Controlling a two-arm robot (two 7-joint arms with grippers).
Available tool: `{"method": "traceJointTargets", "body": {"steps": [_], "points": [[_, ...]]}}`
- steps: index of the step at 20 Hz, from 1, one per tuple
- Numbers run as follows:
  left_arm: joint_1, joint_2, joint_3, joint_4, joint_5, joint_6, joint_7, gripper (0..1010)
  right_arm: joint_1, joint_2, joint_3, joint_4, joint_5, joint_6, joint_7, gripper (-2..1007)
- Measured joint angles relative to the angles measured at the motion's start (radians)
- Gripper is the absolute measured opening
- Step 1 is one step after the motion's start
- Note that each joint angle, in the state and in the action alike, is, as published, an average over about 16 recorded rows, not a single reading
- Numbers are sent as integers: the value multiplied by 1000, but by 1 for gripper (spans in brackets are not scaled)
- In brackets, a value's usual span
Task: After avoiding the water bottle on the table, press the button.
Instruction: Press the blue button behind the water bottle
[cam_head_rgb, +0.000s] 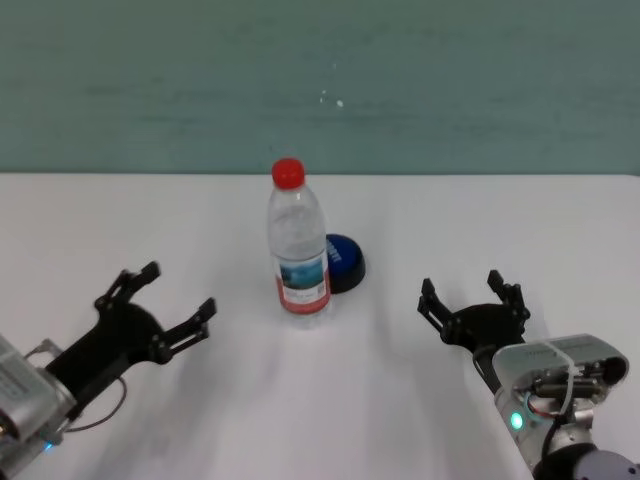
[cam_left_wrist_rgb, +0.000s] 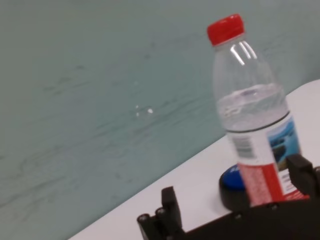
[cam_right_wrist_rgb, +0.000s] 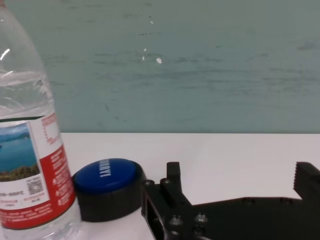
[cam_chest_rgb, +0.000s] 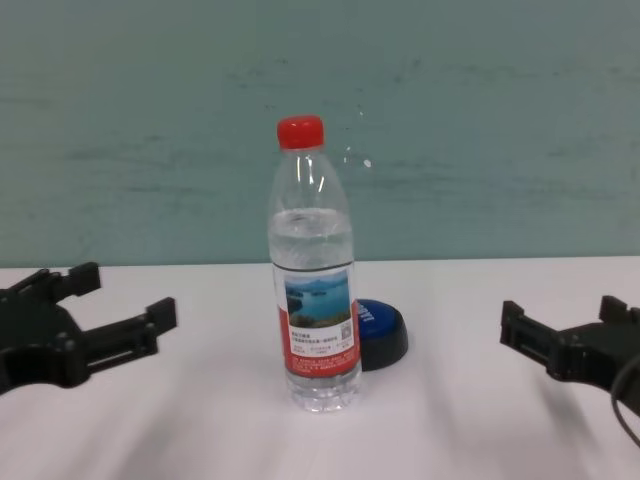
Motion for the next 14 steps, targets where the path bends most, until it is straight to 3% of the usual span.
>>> {"method": "traceJointTargets", "body": {"steps": [14], "points": [[-7, -51, 39, 13, 12, -19, -2, 1000, 0, 0, 0, 0, 0, 0, 0, 1004]]}}
